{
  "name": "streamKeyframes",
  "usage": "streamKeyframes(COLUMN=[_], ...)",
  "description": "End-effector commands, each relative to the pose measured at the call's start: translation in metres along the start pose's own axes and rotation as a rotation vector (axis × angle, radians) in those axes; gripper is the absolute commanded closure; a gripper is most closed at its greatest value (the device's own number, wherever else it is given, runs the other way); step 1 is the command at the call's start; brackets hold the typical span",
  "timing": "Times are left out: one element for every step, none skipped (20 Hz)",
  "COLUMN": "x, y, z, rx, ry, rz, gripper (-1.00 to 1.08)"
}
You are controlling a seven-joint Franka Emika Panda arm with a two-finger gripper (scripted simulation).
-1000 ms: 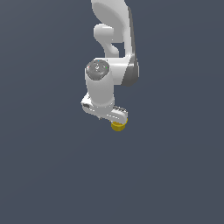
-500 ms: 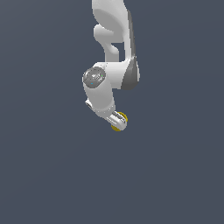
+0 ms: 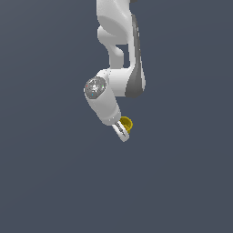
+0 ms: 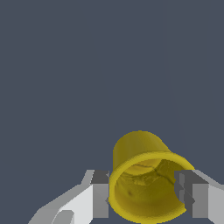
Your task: Pick up the object and move it to a goal position.
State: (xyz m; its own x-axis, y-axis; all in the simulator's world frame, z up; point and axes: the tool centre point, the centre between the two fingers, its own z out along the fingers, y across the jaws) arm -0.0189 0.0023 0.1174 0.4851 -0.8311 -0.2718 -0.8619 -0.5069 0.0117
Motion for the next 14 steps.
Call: streamKeyframes(x=[-0.003,-0.004,-0.005,-0.006,-0.007,-0.008,-0.009,-0.01,-0.011,-0.012,-0.012,-0.013,-0.013,-0.014], y=[-0.002,-0.003,-0.004,-0.004,-0.005,-0.006,-0.007,-0.007,-0.008,-0.009,-0.009,-0.01,-0.01,-0.01], z=[0.004,0.006,0.008,0.009,0.011,0.012,0.014,0.015,0.016,0.017,0.018,0.019,0.02,0.02], rx=[0.007,0.009,0.011,0.012,0.013,0.014,0.015,0.016,0.016,0.017,0.017,0.017,0.017,0.017], ry=[-0.025,-0.035,-0.045,-0.055,-0.064,-0.073,-0.081,-0.089,-0.096,-0.103,-0.109,-0.114,-0.119,-0.124], rz=[0.085,0.118,0.151,0.182,0.211,0.239,0.265,0.289,0.312,0.333,0.352,0.37,0.386,0.4], gripper=[-0.2,-0.2,-0.2,-0.2,-0.2,-0.2,-0.2,-0.2,-0.2,-0.2,-0.2,-0.2,-0.2,-0.2])
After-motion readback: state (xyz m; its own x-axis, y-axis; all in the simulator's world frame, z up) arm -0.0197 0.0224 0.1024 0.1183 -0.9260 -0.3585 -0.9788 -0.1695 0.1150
